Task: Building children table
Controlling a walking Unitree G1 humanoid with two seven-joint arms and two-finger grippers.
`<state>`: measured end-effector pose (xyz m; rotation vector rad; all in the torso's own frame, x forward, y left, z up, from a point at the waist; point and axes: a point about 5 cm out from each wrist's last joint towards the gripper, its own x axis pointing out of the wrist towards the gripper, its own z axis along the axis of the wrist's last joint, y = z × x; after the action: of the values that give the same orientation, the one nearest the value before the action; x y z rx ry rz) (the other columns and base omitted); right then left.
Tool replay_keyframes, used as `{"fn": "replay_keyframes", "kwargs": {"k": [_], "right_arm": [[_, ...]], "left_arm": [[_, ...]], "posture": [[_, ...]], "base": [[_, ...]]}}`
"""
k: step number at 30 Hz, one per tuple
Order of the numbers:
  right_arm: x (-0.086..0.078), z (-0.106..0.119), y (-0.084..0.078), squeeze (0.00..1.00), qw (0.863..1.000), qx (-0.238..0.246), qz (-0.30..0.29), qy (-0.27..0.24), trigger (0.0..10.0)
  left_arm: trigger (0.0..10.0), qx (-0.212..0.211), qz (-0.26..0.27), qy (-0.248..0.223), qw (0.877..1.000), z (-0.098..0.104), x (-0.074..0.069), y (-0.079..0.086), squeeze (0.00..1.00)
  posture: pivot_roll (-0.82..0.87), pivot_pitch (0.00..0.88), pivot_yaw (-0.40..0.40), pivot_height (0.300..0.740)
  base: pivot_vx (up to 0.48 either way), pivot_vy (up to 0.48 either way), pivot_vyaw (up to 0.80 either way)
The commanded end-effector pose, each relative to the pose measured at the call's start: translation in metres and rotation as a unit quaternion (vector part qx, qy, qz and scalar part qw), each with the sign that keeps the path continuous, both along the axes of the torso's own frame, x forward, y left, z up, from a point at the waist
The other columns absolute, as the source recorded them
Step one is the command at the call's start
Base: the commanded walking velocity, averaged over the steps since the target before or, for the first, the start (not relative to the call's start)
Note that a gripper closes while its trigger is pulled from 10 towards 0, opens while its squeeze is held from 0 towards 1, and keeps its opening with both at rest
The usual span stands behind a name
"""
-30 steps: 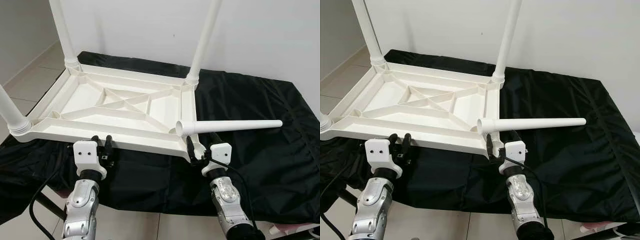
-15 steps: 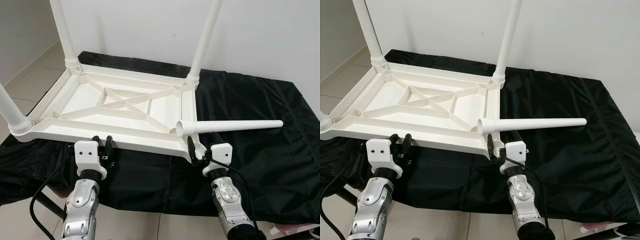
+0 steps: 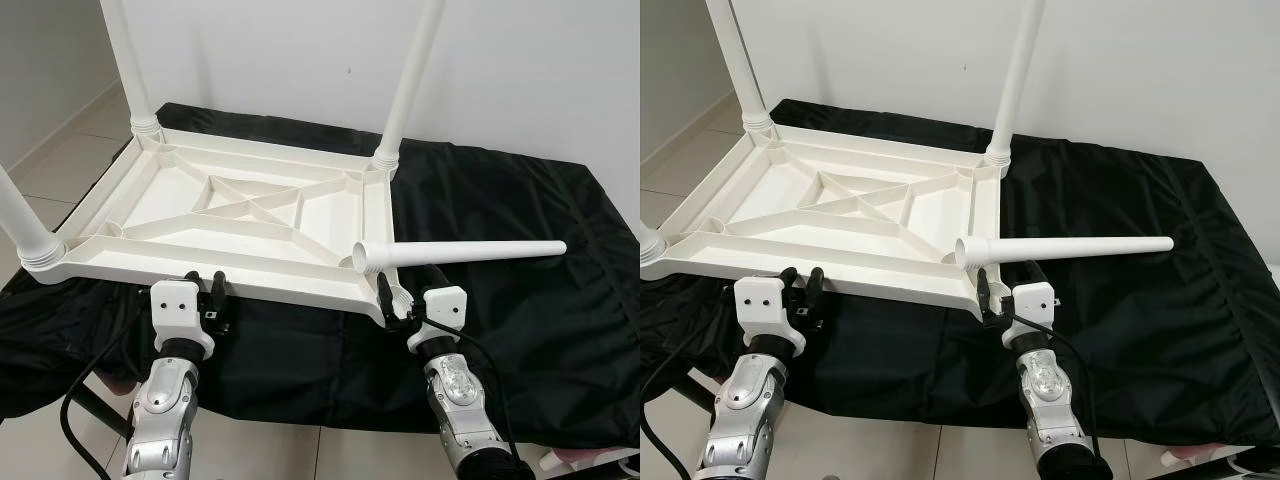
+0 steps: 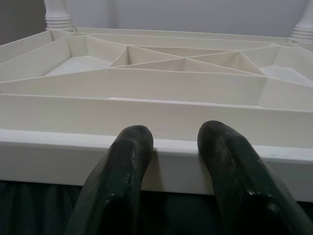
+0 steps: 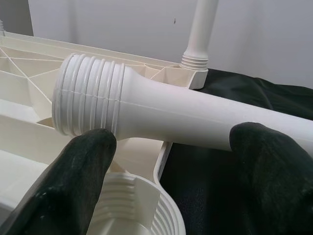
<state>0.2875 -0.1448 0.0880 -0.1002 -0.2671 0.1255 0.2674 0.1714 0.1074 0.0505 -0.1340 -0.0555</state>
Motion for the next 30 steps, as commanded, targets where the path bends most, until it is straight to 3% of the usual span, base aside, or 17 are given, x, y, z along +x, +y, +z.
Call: {"fn": "replay_keyframes", "kwargs": {"k": [1, 30], "right_arm": [[-0.0009, -0.0033, -0.0033, 0.0, 1.0, -0.002, -0.007, 0.011, 10.0], [0.0013, -0.0013, -0.0047, 0.0, 1.0, -0.01, -0.005, 0.008, 10.0]], "left_arm": [[10.0, -0.001, 0.027, 0.002, 1.0, -0.0008, -0.0004, 0.0004, 0.0], [10.0, 0.002, 0.027, 0.002, 1.0, -0.0006, -0.0003, -0.002, 0.0]], "posture": [[0.04, 0.034, -0.074, 0.74], [0.04, 0.032, -0.083, 0.74]], "base": [[0.0, 0.0, 0.0], [0.0, 0.0, 0.0]]}}
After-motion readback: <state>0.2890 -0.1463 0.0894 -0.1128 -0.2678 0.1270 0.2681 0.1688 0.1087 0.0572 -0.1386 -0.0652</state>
